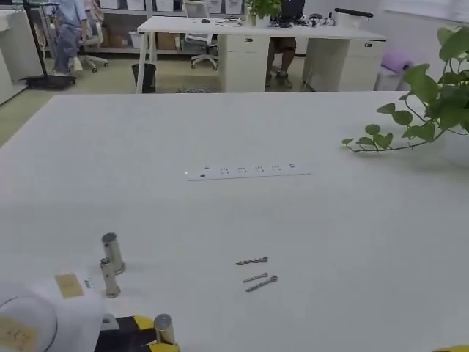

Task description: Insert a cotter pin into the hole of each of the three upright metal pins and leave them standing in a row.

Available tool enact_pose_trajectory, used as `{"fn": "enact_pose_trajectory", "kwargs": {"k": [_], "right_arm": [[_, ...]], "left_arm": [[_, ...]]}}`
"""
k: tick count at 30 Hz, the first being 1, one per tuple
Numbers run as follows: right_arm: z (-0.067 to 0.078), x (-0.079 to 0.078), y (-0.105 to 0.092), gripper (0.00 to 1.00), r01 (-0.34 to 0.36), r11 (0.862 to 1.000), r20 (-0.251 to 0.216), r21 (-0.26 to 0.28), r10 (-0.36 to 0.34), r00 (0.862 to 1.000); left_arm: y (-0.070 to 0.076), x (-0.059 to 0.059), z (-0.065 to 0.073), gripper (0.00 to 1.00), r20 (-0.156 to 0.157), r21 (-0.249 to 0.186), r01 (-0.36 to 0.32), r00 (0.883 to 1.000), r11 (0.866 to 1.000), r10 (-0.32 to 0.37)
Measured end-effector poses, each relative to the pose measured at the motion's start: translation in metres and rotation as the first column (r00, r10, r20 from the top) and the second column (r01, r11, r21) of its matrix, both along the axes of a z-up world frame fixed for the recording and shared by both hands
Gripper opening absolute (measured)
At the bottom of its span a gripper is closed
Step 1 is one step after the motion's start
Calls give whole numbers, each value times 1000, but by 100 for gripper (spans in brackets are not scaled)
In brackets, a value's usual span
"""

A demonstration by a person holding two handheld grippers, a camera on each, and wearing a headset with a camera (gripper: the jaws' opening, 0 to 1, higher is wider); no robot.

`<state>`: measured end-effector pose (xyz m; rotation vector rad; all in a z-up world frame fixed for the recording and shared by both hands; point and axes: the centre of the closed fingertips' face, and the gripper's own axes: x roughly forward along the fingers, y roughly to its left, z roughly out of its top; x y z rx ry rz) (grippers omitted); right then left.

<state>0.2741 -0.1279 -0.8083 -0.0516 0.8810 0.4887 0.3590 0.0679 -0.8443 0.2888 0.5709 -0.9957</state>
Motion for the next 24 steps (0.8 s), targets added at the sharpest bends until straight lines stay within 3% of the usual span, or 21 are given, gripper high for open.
{"fn": "enact_pose_trajectory", "kwargs": {"k": [4,16,18,24], "right_arm": [[-1,0,1,96,-5,1000,-1,2,5,1000],[-3,-3,9,96,-43,999,-11,19,43,999],[-2,-2,9,96,-47,999,-10,19,48,999],[3,1,8,96,-62,998,-2,12,62,998]], "left_arm": [[-1,-2,0,11,25,3,22,999,1000,-22],[-2,-1,0,12,28,-30,-24,999,999,25],[-2,-3,-2,17,25,-24,-21,999,999,22],[-4,-5,2,44,9,-68,-64,998,996,64]]}}
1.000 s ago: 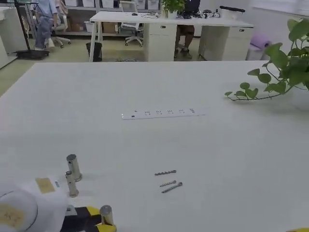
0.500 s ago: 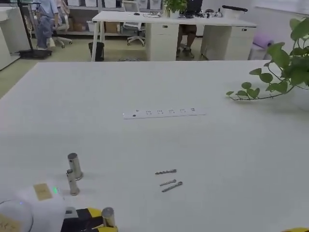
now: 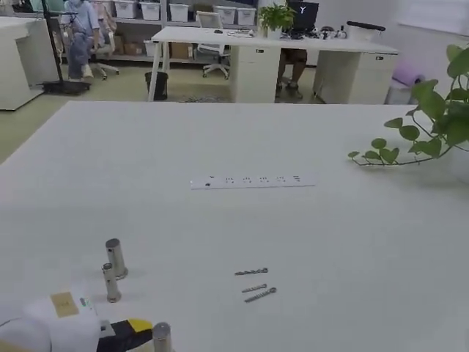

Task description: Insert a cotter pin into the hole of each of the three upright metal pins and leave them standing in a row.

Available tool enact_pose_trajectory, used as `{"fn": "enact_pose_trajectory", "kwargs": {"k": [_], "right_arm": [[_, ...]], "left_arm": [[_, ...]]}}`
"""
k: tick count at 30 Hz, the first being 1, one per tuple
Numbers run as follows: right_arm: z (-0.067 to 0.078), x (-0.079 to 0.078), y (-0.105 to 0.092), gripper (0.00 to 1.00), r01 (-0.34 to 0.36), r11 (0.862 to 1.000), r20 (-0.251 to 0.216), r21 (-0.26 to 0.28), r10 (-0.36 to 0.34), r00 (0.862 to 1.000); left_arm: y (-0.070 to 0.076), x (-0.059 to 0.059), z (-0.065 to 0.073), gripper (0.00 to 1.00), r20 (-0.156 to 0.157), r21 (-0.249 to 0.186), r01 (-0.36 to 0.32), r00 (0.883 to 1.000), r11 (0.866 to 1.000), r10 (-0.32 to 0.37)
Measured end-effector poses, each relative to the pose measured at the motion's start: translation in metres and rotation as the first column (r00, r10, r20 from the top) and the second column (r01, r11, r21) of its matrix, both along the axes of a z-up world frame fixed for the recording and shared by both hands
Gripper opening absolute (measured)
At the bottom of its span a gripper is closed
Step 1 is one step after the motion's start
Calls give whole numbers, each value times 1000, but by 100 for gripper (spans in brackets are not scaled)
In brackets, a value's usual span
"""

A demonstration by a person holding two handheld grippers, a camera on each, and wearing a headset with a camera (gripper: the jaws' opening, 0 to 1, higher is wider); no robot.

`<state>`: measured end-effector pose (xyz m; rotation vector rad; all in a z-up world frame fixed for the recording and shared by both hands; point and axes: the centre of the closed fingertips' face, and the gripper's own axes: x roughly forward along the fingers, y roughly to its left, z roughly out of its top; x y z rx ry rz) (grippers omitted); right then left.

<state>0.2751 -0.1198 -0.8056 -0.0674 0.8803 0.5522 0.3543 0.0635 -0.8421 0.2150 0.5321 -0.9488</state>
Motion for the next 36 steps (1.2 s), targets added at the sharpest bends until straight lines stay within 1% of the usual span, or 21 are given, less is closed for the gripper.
{"fn": "enact_pose_trajectory", "kwargs": {"k": [1,2,4,5,7,9,11,13,14,17,18,19,20,21,23,25,27,31,33,34,36], "right_arm": [[2,0,0,96,-2,1000,1,2,2,1000],[3,0,1,96,-4,1000,2,3,4,1000],[5,0,1,96,-16,1000,5,-4,16,1000],[6,0,1,96,-21,1000,6,-10,21,1000],[7,0,0,96,-24,1000,9,-16,24,1000],[9,0,0,96,-23,1000,12,-18,23,1000],[11,0,0,96,-16,1000,17,-18,16,1000],[11,0,1,96,-16,1000,20,-17,16,1000],[10,-2,2,96,-24,1000,17,-20,25,1000],[8,-4,3,96,-39,998,9,-41,39,999],[8,-4,2,96,-40,998,8,-44,40,999],[8,-4,2,96,-41,998,7,-46,41,999],[8,-4,2,96,-41,998,6,-48,41,999],[8,-4,2,96,-41,998,6,-50,42,999],[9,-5,3,96,-44,997,3,-59,44,999],[8,-6,3,96,-59,996,-5,-74,59,998],[8,-5,3,96,-67,993,-4,-95,67,998],[10,1,0,96,-81,988,-1,-129,81,997],[13,5,-1,96,-93,984,7,-155,95,995],[15,7,0,96,-107,982,6,-155,109,994],[19,9,5,96,-130,984,-10,-124,129,992]], "left_arm": [[0,-1,2,48,3,-7,1,1000,1000,-1],[-1,-2,4,49,-2,-21,-2,1000,1000,2],[-2,-4,8,50,-4,-35,-4,1000,999,4],[-3,-6,10,53,-4,-46,-2,1000,999,2],[-4,-9,13,60,-22,-70,-2,1000,998,0],[-3,-11,18,66,-23,-90,-5,1000,996,3],[-3,-16,23,67,-24,-115,1,1000,993,-4],[-3,-19,24,67,-37,-128,-5,999,992,1],[-2,-20,24,68,-37,-128,-3,999,992,-2],[-1,-24,23,72,-50,-134,-1,999,991,-6],[-1,-25,24,74,-70,-149,-9,998,989,-1],[-2,-26,27,77,-78,-167,-14,997,986,0],[-3,-24,33,80,-88,-213,-32,996,977,14],[-3,-23,36,82,-90,-228,-40,996,973,20],[-1,-22,38,87,-84,-222,-42,996,974,24],[0,-23,39,95,-82,-215,-41,996,976,24],[2,-24,41,99,-83,-215,-42,996,976,25],[4,-29,44,99,-78,-199,-31,997,979,16],[5,-32,45,99,-79,-197,-28,997,980,12],[5,-33,46,99,-81,-196,-29,997,980,13],[8,-35,46,99,-84,-195,-39,996,980,22]]}}
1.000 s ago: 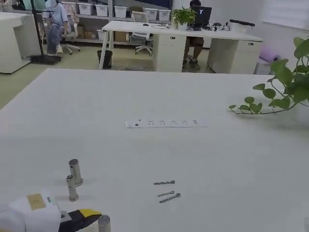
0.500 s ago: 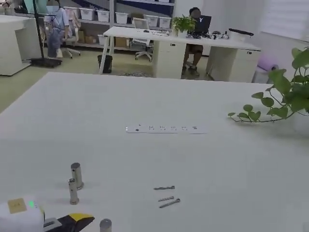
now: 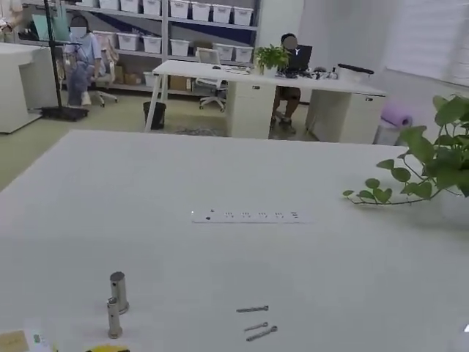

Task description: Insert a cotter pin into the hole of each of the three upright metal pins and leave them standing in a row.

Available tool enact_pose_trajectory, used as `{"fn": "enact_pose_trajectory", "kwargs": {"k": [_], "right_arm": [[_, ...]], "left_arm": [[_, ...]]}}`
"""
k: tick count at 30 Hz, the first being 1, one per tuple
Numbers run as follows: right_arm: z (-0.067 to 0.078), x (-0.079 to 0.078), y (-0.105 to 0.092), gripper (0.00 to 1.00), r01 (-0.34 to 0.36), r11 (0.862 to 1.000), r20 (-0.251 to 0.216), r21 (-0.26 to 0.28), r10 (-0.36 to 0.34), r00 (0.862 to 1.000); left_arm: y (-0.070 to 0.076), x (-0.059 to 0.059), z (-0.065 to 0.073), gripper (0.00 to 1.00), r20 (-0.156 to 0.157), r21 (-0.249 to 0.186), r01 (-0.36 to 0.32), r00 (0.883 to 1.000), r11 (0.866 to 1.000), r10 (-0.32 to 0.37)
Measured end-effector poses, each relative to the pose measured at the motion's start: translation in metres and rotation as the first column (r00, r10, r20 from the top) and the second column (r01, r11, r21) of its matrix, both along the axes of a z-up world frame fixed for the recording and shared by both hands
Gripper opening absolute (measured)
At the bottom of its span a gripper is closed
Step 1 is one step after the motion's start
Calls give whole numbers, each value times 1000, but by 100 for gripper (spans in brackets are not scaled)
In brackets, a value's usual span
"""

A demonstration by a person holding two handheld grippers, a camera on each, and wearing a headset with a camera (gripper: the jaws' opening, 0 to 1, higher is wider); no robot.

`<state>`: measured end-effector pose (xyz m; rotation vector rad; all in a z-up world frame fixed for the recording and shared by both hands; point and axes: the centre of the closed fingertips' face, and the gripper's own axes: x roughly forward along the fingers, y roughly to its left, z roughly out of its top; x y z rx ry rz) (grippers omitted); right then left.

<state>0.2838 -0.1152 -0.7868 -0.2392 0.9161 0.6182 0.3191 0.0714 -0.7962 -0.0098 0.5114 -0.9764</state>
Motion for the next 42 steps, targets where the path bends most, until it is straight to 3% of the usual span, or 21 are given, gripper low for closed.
{"fn": "enact_pose_trajectory", "kwargs": {"k": [3,8,15,18,26,32,35,36,38,42], "right_arm": [[6,4,5,96,-34,999,3,8,34,999],[4,8,4,96,-128,988,-18,-82,127,992],[4,27,9,95,-255,958,-30,-132,253,967],[4,40,9,94,-332,927,-33,-172,332,943],[6,65,12,93,-442,875,-33,-196,445,895],[3,77,21,88,-519,833,-32,-190,523,852],[4,82,26,87,-541,819,-24,-191,547,837],[4,82,31,85,-565,806,-21,-179,571,821],[5,81,40,82,-593,792,-14,-142,598,801],[2,87,47,81,-611,782,-3,-127,615,788]], "left_arm": [[5,-3,0,99,-2,7,-17,1000,1000,17],[10,-4,-2,99,-20,2,-52,998,999,52],[18,-5,0,99,-29,15,-94,995,995,95],[22,-4,2,99,-37,8,-139,990,990,139],[30,-12,6,99,-34,29,-209,977,978,209],[35,-22,7,99,-36,42,-254,966,966,255],[38,-27,8,99,-33,48,-272,961,961,274],[38,-28,8,99,-33,48,-278,960,959,279],[39,-29,10,99,-26,37,-302,953,953,303],[40,-29,13,99,-18,21,-334,942,942,334]]}}
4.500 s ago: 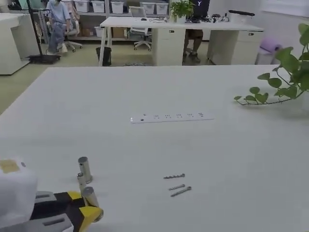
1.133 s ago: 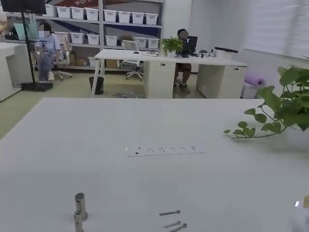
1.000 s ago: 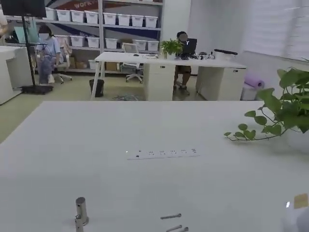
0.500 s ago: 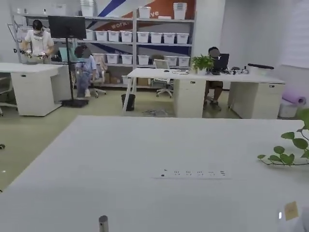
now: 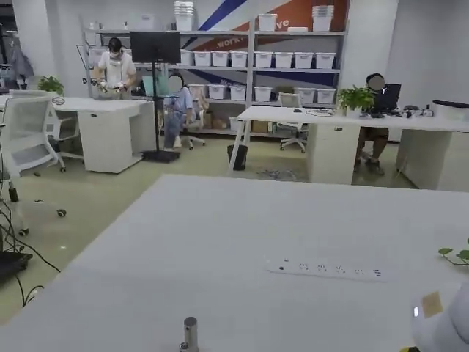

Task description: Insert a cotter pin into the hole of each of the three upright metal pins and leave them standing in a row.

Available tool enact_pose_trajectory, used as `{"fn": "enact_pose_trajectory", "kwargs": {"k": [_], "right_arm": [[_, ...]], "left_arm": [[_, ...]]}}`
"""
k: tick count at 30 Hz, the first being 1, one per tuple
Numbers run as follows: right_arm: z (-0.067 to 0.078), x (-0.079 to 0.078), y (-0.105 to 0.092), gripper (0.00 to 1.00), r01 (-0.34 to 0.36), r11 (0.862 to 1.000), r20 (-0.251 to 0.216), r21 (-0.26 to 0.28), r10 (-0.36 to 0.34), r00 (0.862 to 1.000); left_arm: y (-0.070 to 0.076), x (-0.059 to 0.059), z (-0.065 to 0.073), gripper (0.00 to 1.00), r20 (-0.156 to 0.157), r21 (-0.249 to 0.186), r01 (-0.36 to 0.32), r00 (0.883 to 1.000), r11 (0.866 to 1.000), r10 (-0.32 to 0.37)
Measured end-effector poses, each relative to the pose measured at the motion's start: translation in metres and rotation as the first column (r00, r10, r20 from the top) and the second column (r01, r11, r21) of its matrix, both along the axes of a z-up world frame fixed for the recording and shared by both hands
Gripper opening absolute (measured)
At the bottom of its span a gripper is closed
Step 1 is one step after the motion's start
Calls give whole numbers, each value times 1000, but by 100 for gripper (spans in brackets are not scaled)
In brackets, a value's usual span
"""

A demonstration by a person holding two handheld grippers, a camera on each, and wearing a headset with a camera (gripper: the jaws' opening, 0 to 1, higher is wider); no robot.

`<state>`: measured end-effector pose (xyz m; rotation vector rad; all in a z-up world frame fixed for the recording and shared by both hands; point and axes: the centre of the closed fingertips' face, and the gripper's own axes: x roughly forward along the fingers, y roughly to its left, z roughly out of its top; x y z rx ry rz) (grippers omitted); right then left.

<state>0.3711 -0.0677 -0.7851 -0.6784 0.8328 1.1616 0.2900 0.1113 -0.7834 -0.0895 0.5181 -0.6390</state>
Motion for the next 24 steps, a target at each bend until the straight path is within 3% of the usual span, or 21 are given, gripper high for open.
{"fn": "enact_pose_trajectory", "kwargs": {"k": [6,11,16,24], "right_arm": [[-7,13,4,79,-18,1000,-8,-9,18,1000],[-13,24,9,76,-52,998,17,-38,53,998],[-20,35,20,56,-138,988,61,-72,143,988],[-44,40,30,51,-216,970,17,-110,219,976]], "left_arm": [[3,-3,5,99,14,9,-20,1000,1000,20],[5,-6,6,99,16,14,-23,1000,1000,23],[10,-5,7,99,19,9,-52,998,999,52],[14,-2,6,99,4,-20,-89,996,996,89]]}}
